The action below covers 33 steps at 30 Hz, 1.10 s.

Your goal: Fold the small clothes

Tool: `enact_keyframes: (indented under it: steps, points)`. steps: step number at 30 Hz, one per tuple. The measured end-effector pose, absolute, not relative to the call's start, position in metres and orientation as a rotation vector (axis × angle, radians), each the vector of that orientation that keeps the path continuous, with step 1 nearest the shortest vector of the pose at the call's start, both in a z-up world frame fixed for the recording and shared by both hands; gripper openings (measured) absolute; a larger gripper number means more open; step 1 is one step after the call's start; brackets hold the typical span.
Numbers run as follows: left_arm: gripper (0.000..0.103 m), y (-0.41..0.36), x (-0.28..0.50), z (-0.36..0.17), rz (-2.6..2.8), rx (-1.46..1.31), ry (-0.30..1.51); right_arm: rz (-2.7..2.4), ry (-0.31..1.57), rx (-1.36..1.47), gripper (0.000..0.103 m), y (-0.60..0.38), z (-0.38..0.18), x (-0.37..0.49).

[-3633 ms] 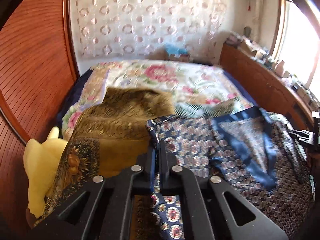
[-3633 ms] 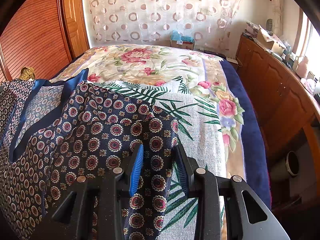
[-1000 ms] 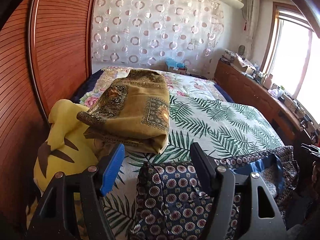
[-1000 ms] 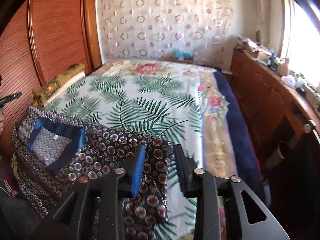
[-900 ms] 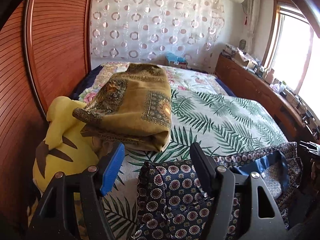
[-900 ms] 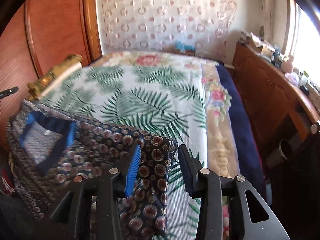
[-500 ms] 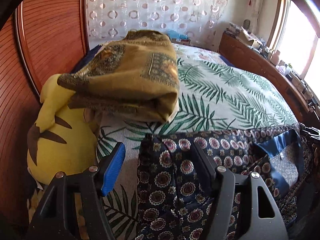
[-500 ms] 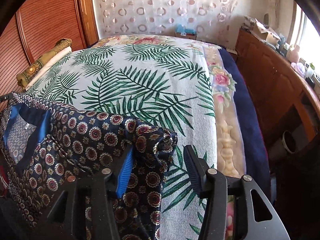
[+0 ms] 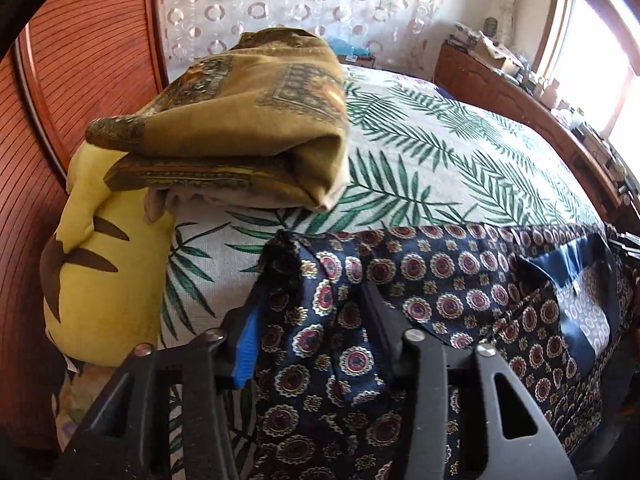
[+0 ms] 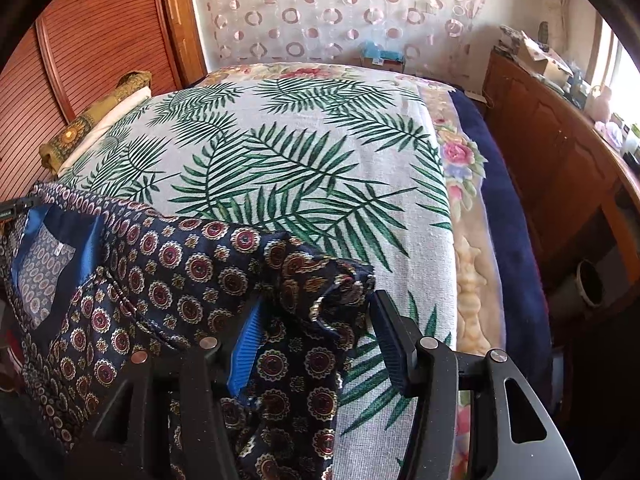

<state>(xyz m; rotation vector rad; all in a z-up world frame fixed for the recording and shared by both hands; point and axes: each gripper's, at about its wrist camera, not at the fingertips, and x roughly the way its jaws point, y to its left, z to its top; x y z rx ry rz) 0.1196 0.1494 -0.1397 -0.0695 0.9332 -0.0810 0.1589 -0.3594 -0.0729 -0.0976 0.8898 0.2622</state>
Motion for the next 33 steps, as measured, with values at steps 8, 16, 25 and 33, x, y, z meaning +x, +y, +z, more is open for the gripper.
enact_keyframes:
  steps: [8, 16, 25, 33]
  points:
    - [0.023, 0.142, 0.119, -0.138, -0.113, -0.048, 0.938, 0.269, 0.898, -0.123, 0.055, -0.354, -0.073, 0.158]
    - [0.005, 0.137, 0.113, -0.125, -0.107, -0.041, 0.879, 0.335, 0.885, -0.14, 0.017, -0.347, -0.072, 0.152]
    - [0.003, 0.135, 0.097, -0.096, -0.127, -0.066, 0.787, 0.343, 0.798, -0.114, 0.005, -0.351, -0.055, 0.13]
    - [0.003, 0.127, 0.088, -0.041, -0.156, -0.079, 0.628, 0.323, 0.645, -0.111, 0.003, -0.356, -0.006, 0.102]
